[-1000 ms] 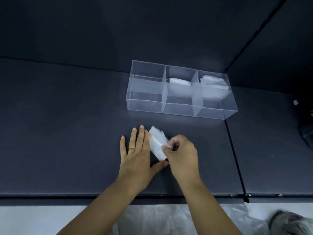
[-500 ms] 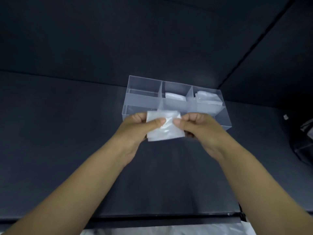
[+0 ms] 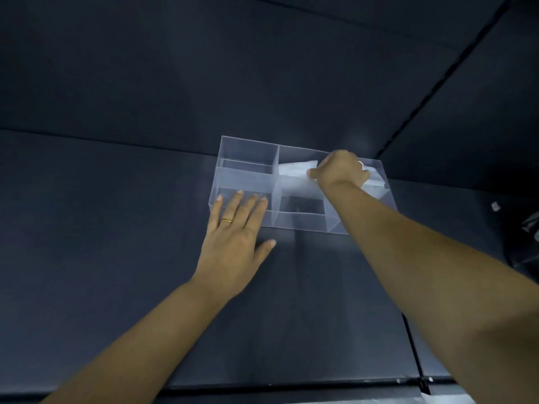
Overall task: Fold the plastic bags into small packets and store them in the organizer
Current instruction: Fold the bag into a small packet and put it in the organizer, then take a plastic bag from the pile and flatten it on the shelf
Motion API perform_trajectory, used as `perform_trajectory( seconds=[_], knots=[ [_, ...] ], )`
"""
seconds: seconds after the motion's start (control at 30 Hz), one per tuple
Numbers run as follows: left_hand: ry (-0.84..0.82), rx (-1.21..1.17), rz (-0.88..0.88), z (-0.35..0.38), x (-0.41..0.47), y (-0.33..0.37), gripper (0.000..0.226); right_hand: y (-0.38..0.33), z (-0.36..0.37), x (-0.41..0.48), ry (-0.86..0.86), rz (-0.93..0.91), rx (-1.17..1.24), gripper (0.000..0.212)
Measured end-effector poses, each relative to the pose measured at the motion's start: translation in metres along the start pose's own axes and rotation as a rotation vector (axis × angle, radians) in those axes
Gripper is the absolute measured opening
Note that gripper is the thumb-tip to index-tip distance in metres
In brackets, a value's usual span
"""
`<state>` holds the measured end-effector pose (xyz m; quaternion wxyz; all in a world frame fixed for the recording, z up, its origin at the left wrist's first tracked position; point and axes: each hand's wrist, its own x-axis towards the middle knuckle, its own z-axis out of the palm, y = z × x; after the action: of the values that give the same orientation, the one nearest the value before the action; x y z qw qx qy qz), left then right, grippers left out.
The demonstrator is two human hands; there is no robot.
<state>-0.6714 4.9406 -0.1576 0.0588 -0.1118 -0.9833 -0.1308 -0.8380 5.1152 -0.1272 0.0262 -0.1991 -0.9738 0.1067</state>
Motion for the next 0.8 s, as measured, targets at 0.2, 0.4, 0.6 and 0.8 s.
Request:
perform_trajectory(
  seconds=[0.2,0.4,0.6,0.8],
  knots=[
    [0.057,-0.029,0.006,0.003,-0.026,0.014,0.063,0.011,-0.015,-0.006,0.029,-0.104,0.129,0.023],
    [-0.198,0.042,0.104,0.028,-0.116,0.048,0.070,0.087,-0.061,-0.126,0.109,-0.280,0.647,0.016],
    [-0.237,0.114,0.115,0.033,-0.130,0.048,0.075,0.225,-0.039,-0.306,0.085,0.022,0.575,0.038],
    [-0.210,0.110,0.127,0.034,-0.129,0.047,0.076,0.305,0.013,-0.332,-0.142,0.431,0.363,0.089]
  ],
)
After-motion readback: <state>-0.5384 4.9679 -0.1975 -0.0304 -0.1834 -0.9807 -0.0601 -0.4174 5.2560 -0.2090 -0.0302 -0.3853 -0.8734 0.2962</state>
